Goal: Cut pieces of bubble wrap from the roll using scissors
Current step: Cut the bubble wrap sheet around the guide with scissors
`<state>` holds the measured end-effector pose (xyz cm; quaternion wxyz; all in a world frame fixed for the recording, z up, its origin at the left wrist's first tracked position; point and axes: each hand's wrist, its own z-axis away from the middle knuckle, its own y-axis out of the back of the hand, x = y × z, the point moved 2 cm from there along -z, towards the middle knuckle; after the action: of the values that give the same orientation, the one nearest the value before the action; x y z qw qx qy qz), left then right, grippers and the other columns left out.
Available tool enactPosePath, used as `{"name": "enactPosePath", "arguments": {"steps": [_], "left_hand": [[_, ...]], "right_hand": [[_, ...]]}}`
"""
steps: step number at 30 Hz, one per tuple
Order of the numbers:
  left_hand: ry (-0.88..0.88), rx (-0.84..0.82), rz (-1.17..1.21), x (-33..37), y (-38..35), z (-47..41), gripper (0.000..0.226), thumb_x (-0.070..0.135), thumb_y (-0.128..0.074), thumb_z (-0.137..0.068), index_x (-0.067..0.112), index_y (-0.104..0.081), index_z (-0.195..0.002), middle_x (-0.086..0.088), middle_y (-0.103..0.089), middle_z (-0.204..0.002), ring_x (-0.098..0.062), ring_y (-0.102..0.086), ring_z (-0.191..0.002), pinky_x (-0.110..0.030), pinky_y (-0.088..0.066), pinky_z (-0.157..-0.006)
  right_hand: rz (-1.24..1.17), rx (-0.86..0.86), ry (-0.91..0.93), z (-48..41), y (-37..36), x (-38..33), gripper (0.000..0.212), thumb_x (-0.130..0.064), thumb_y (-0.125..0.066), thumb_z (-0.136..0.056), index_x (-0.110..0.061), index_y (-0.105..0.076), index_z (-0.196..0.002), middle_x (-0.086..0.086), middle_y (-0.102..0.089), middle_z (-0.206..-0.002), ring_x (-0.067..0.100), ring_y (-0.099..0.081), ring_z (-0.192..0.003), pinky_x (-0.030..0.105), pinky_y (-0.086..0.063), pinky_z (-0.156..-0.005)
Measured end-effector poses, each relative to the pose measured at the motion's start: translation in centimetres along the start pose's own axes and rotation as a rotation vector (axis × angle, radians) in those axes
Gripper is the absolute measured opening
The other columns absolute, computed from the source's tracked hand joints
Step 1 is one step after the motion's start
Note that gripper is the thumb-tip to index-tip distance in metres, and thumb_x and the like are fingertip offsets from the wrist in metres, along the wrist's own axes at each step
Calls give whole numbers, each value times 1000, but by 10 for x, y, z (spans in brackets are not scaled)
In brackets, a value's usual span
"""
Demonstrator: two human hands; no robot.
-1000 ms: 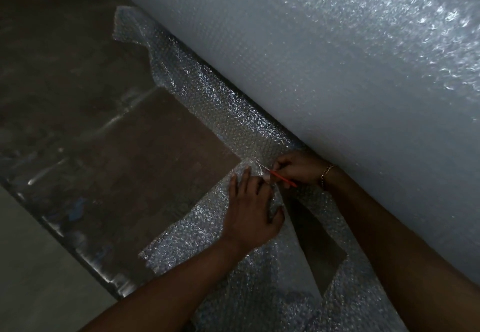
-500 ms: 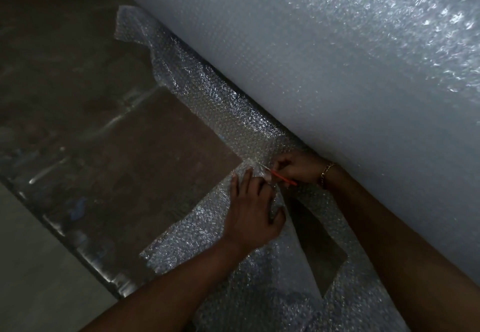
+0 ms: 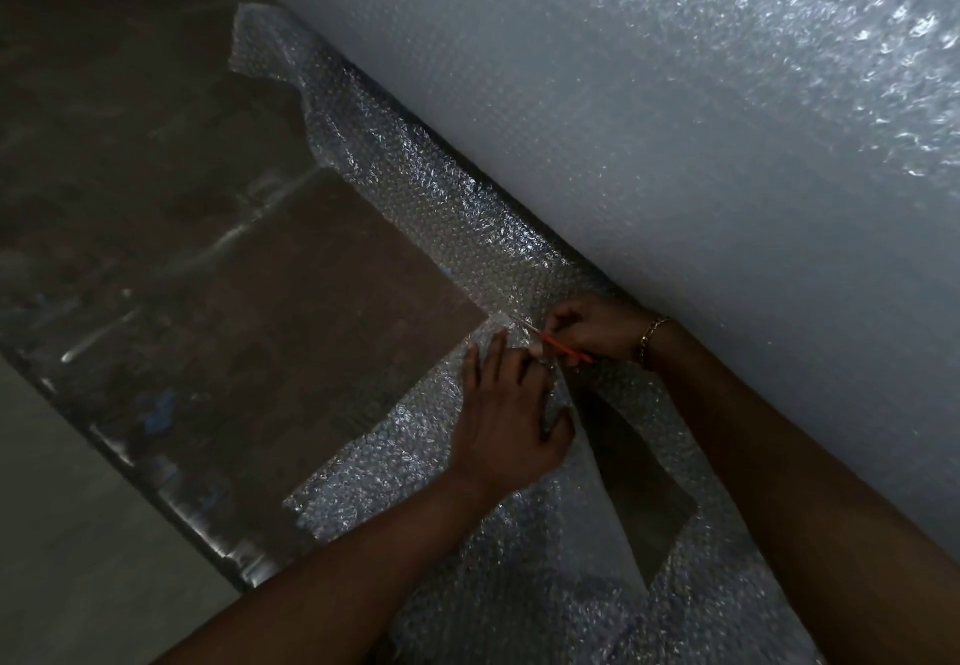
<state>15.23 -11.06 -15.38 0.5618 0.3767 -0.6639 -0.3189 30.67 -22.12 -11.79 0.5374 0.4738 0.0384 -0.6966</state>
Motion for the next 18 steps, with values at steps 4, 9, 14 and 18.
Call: {"name": "enactPosePath", "arguments": {"steps": [4,9,14,18], "left_hand": [[2,-9,23,0,1,0,44,48,-61,-83,16,-61,-114,-13,-53,-135,-40,-27,-150,-63,-19,-119],[-3,-12,25,-1,0,-1,44,48,-61,-83,15,-60,-111,-16,-51,-138,-42,-27,-150,-64,-19,-119],[-11,-2,13,0,-1,-1,44,46,-64,-83,15,-60,-113,-14,-51,-139,-42,-28,-149,-64,-20,-118],[-13,-3,13,-1,-1,-1,44,47,-63,-83,15,-60,-112,-11,-53,-134,-42,-29,-149,-65,-21,-118]], "right_hand": [[46,15,-18,2,-1,-5,52,-51,-80,-75,-1,-69,-82,6,-67,-62,16,-57,-56,23,-41,-54],[78,45,-40,-2,-1,-13,44,-45,-78,-82,-2,-68,-80,4,-65,-59,16,-56,-54,24,-41,-56],[75,1,-37,1,1,-13,43,-42,-80,-81,-1,-67,-82,4,-65,-59,12,-53,-50,19,-38,-48],[61,6,-17,5,5,-12,40,-34,-83,-79,3,-69,-87,7,-67,-64,14,-56,-58,20,-42,-52]]}}
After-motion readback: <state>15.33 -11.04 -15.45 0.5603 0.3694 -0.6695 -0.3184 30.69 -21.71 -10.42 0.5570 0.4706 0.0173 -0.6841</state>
